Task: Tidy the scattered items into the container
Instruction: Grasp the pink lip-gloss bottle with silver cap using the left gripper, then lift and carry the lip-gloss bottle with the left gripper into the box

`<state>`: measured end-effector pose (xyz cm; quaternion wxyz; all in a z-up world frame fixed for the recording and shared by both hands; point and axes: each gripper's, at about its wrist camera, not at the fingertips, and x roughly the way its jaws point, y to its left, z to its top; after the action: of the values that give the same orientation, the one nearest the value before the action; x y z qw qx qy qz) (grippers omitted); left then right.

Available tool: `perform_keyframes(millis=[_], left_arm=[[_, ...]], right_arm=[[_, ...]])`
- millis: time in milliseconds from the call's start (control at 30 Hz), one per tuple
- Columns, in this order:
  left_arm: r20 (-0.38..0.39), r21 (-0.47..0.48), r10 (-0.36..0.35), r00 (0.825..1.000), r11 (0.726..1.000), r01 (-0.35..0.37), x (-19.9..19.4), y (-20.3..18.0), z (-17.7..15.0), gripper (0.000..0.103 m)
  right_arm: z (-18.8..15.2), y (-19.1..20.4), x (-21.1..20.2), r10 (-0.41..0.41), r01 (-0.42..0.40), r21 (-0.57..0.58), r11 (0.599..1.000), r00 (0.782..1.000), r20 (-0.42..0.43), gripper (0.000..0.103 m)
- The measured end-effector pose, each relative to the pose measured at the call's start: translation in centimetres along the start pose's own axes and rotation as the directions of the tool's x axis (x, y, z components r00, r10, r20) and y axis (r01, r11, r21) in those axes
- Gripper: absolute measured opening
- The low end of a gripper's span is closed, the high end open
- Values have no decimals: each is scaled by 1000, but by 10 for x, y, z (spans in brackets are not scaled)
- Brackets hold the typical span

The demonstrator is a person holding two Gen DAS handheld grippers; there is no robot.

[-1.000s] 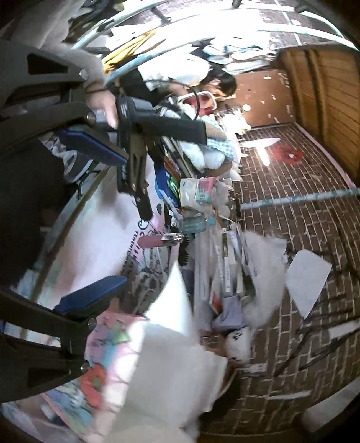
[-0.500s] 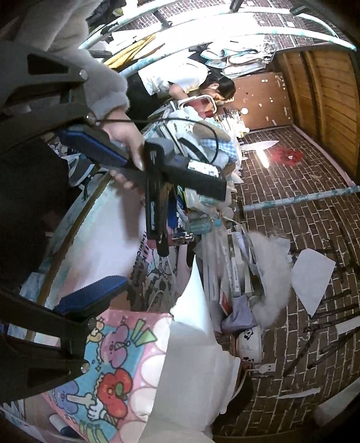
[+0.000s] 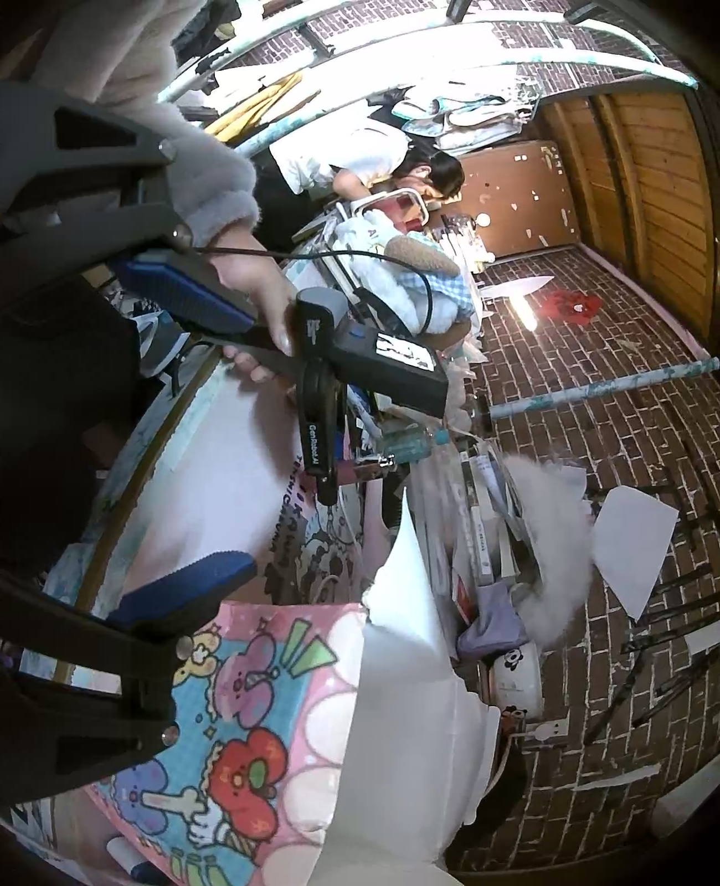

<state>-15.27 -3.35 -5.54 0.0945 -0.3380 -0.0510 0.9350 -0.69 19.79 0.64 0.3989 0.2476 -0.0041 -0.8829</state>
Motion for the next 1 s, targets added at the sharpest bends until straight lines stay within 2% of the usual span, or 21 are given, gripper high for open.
perform_keyframes(millis=[433, 1000], left_arm=[[-6, 20, 17, 1000, 1000, -17, -9, -1, -1, 13], [3, 30, -20, 1000, 999, 20, -15, -4, 5, 13]], right_arm=[[0, -3, 2, 14, -14, 0, 1000, 1000, 0, 80], [0, -3, 2, 23, -23, 0, 1000, 1000, -1, 80]])
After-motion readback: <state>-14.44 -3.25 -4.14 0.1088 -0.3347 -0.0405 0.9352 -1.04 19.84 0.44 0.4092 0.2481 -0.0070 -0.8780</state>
